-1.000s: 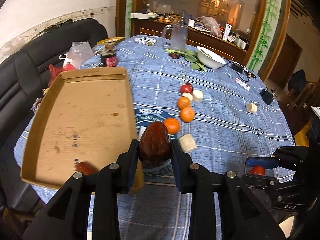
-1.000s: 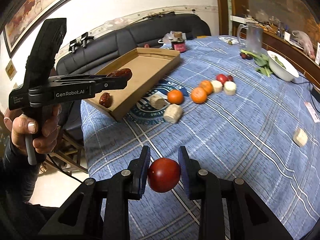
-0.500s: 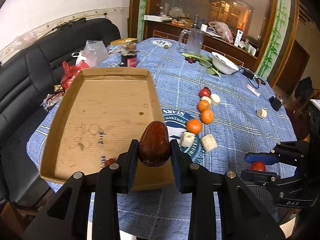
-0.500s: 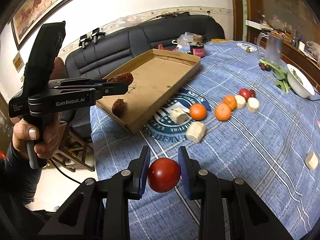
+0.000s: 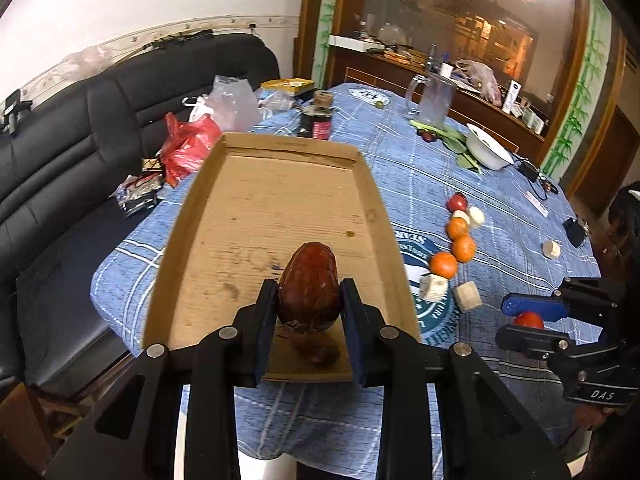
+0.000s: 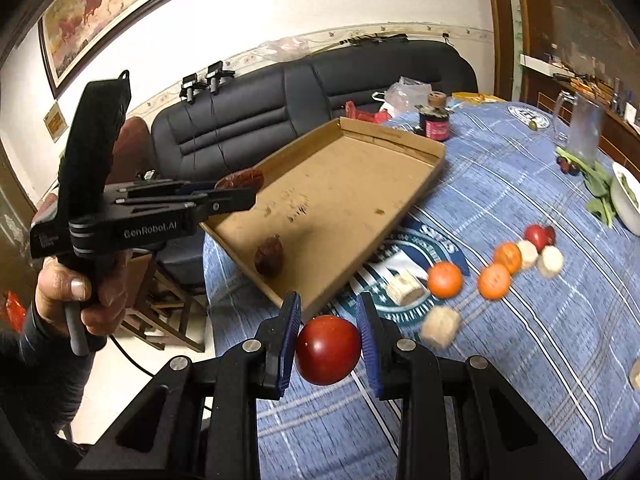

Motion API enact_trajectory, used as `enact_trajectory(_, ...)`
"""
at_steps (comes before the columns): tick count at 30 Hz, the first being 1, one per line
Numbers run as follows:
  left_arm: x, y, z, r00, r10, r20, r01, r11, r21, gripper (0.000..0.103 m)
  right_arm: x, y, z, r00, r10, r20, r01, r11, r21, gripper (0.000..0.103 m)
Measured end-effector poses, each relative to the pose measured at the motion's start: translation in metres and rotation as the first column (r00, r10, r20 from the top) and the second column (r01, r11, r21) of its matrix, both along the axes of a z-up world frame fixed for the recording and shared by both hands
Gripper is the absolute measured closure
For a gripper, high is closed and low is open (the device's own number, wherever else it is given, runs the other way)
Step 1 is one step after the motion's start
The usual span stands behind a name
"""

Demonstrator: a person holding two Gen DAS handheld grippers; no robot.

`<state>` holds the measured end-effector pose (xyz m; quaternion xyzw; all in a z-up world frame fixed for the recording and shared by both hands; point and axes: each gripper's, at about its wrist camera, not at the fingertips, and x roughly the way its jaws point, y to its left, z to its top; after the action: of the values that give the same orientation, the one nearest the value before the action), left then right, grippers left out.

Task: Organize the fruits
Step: 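Carry the date into the cardboard tray and open the left tool while the right tool drops the tomato there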

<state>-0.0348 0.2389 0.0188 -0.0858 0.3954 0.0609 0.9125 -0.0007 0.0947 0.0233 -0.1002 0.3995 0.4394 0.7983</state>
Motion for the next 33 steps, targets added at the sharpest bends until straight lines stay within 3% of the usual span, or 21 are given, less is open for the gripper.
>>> enact_trajectory(13,0.005,0.026,-0.013,0.998,0.052,-0.022,-0.052,0.999,-0.007,0.074,0.024,0.067,-0.004,0.997,0.068,-0.022,-0.067,0.997,0.044,0.074)
enact_trajectory(22,0.016,0.044,-0.039,0.994,0.074,-0.084,-0.076,0.997,-0.018,0.074,0.048,0.103,-0.053,0.992,0.075,-0.102,-0.078,0.997,-0.030,0.074)
enact_trajectory(33,0.024,0.042,-0.058,0.990,0.059,-0.128,-0.062,0.998,-0.020,0.074,0.048,0.117,-0.078,0.990,0.094,-0.104,-0.105,0.988,-0.109,0.073)
